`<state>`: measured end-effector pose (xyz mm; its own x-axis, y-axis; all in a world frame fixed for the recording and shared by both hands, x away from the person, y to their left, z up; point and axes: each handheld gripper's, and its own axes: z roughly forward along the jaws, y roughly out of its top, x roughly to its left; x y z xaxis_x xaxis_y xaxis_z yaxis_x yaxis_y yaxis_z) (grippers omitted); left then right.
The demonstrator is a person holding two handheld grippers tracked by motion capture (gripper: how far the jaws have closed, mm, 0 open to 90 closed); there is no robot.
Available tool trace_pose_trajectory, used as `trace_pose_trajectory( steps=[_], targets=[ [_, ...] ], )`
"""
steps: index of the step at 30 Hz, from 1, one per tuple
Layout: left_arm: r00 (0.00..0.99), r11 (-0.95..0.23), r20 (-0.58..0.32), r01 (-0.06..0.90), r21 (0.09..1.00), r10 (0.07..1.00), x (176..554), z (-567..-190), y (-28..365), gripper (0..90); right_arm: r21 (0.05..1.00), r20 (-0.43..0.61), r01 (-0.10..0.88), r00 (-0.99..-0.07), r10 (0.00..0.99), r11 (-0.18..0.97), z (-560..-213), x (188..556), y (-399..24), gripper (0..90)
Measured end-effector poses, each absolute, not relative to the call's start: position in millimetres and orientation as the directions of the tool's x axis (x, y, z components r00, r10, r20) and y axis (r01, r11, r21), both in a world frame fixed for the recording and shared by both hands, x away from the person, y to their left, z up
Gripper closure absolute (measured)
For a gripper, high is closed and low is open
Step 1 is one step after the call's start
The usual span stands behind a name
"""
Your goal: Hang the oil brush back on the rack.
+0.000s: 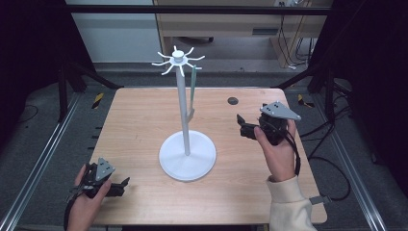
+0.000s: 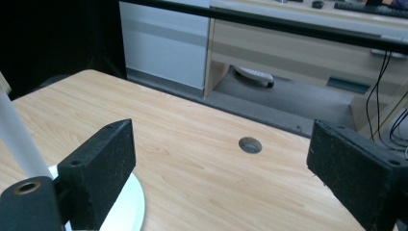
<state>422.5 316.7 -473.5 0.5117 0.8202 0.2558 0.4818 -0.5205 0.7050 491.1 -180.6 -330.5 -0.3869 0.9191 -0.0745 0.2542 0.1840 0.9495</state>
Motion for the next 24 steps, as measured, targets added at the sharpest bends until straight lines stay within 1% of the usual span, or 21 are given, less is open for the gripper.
trace_pose_trajectory(
  steps=[12, 24],
  targets=[
    [0.486, -0.514, 0.264, 0.506, 0.692, 0.833, 423.4, -474.5, 320.1, 3.2, 0.924, -0.058, 0.33, -0.38, 0.923, 0.193, -357.5, 493.7, -193.3, 9.9],
    [0.491, -0.519, 0.263, 0.51, 0.686, 0.83, 423.8, -475.5, 319.3, 3.2, 0.887, -0.041, 0.415, -0.371, 0.928, 0.205, -400.9, 506.4, -202.8, 10.1]
  ],
)
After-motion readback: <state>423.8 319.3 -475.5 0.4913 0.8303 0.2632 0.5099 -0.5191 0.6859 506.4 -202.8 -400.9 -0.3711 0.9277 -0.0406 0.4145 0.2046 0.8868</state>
